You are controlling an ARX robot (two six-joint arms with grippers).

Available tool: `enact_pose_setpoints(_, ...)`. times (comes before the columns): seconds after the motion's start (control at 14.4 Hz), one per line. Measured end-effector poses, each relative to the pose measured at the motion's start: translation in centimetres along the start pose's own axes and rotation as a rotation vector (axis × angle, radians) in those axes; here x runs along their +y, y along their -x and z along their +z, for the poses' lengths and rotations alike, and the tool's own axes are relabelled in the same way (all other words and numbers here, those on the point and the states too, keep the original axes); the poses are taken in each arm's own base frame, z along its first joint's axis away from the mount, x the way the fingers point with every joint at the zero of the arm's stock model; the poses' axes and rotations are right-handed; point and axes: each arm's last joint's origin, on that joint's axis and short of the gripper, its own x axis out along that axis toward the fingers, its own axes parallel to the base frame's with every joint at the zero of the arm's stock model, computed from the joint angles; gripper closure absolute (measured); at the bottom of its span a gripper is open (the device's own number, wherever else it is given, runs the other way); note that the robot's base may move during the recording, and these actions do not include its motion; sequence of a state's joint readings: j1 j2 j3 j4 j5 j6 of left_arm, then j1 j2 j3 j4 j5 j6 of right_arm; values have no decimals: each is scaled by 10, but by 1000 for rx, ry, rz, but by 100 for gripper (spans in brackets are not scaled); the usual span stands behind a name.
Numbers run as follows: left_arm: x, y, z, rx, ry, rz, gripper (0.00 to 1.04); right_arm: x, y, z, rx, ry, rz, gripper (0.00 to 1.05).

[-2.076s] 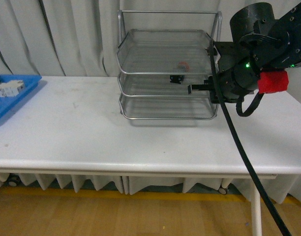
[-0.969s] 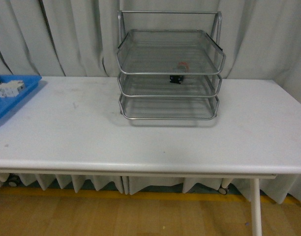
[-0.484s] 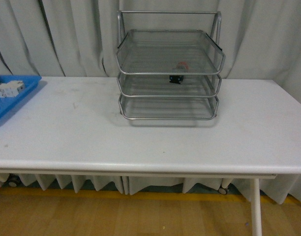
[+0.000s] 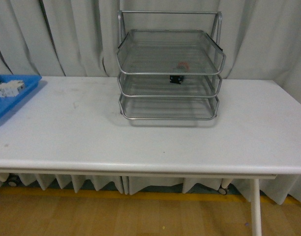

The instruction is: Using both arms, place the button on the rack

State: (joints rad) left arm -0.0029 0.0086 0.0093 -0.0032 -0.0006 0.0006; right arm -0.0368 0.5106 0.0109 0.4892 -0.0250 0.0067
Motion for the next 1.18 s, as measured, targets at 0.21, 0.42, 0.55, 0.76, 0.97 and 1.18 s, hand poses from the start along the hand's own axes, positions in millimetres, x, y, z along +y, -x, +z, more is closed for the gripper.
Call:
enact_pose_setpoints(0.21, 0, 0, 0, 0, 0, 0, 7, 4, 8, 3, -19, 1, 11, 103)
enact_pose_setpoints(0.42, 0, 0, 0, 0, 0, 0, 7, 4, 14, 4, -25, 1, 12, 103)
enact_pose_setpoints(0.55, 0, 0, 0, 0, 0, 0, 7, 4, 17, 3, -24, 1, 12, 103)
enact_pose_setpoints(0.76, 0, 0, 0, 0, 0, 0, 7, 4, 21, 3, -22, 1, 12, 103)
enact_pose_setpoints(0.97, 0, 0, 0, 0, 0, 0, 7, 4, 32, -2, -1, 2, 12, 103)
enact_pose_setpoints(1.18, 0, 0, 0, 0, 0, 0, 7, 4, 33, 0, -17, 1, 12, 103)
